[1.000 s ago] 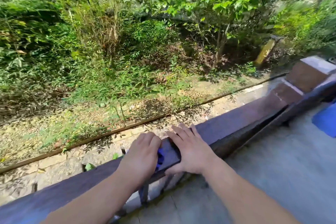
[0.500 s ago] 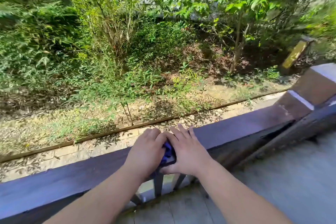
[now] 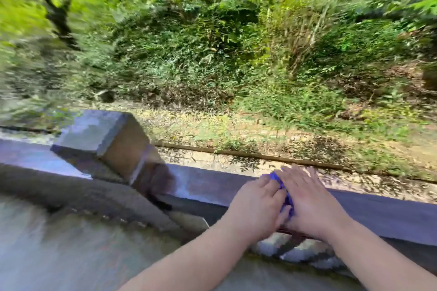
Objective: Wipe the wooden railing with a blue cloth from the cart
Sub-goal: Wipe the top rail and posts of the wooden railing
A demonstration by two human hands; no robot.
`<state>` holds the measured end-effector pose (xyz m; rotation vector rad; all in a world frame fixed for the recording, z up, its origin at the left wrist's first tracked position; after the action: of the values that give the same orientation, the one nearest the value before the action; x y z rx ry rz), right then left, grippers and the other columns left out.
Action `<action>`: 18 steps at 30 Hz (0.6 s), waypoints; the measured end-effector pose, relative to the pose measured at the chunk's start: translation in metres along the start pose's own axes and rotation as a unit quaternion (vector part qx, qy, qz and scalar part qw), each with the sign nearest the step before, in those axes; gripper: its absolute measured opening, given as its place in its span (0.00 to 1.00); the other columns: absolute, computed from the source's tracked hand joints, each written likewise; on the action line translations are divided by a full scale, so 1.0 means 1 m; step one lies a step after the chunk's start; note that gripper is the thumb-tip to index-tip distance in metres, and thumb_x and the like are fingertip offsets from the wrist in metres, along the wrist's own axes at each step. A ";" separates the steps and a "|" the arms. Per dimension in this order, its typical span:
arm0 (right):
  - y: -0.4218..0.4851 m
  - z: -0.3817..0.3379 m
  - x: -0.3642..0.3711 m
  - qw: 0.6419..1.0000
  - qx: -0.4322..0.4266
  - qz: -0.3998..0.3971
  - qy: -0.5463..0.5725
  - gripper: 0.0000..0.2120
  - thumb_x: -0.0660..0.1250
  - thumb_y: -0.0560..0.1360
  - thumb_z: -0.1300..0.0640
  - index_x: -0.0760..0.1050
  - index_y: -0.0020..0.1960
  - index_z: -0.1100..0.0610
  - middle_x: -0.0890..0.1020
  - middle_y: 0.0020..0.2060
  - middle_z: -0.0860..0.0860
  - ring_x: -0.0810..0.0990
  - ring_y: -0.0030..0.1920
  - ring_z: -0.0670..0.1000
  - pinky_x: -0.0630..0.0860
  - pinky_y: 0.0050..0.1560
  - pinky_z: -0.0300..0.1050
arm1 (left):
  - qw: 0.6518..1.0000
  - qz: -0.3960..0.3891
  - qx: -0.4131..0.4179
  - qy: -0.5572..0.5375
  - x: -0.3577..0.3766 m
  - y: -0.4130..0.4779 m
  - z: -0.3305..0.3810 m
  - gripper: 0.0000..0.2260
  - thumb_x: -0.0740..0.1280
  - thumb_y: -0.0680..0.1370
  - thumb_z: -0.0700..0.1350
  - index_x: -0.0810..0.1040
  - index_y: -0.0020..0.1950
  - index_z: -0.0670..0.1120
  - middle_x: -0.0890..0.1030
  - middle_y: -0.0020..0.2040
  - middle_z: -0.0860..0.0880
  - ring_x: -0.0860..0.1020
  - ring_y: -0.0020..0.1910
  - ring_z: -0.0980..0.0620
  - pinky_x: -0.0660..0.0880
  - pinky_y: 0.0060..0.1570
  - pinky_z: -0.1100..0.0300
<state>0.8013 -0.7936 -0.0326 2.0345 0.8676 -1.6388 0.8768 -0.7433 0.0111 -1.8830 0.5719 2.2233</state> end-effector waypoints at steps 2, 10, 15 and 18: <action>0.025 -0.044 0.006 1.000 -0.009 -0.001 0.007 0.53 0.52 0.61 0.31 0.53 0.83 0.49 0.62 0.80 0.50 0.52 0.82 0.55 0.40 0.81 0.60 | 0.999 0.024 -0.029 0.007 -0.011 -0.027 -0.037 0.14 0.59 0.79 0.49 0.79 0.53 0.41 0.81 0.51 0.43 0.75 0.53 0.41 0.71 0.57 0.47; 0.090 -0.174 0.038 0.997 -0.062 -0.002 -0.044 0.58 0.56 0.64 0.20 0.46 0.83 0.51 0.59 0.81 0.53 0.52 0.81 0.59 0.42 0.78 0.71 | 0.974 -0.049 -0.186 0.119 -0.046 -0.123 -0.161 0.10 0.57 0.77 0.44 0.77 0.53 0.47 0.78 0.50 0.46 0.74 0.51 0.43 0.72 0.51 0.49; 0.100 -0.196 0.046 0.995 -0.070 0.001 -0.069 0.58 0.55 0.66 0.18 0.43 0.84 0.51 0.53 0.83 0.54 0.46 0.82 0.59 0.37 0.77 0.70 | 0.932 -0.133 -0.291 0.169 -0.065 -0.156 -0.199 0.07 0.62 0.73 0.41 0.76 0.48 0.50 0.78 0.45 0.50 0.75 0.46 0.49 0.67 0.39 0.56; 0.095 -0.189 0.044 0.996 -0.072 0.004 -0.056 0.57 0.57 0.66 0.19 0.43 0.83 0.50 0.53 0.83 0.53 0.45 0.82 0.59 0.37 0.78 0.68 | 0.935 -0.128 -0.285 0.169 -0.061 -0.152 -0.194 0.07 0.60 0.76 0.43 0.74 0.52 0.50 0.77 0.48 0.50 0.73 0.49 0.49 0.68 0.41 0.57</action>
<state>1.0088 -0.7322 -0.0369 1.8279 0.9085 -1.6190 1.1213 -0.6747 0.0189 -2.4633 -0.3208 2.0395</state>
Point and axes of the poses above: each hand's wrist, its own y-axis towards the middle knuckle, its own x-axis out of the palm, z = x × y, the point moved 9 cm from there along y, towards the middle knuckle
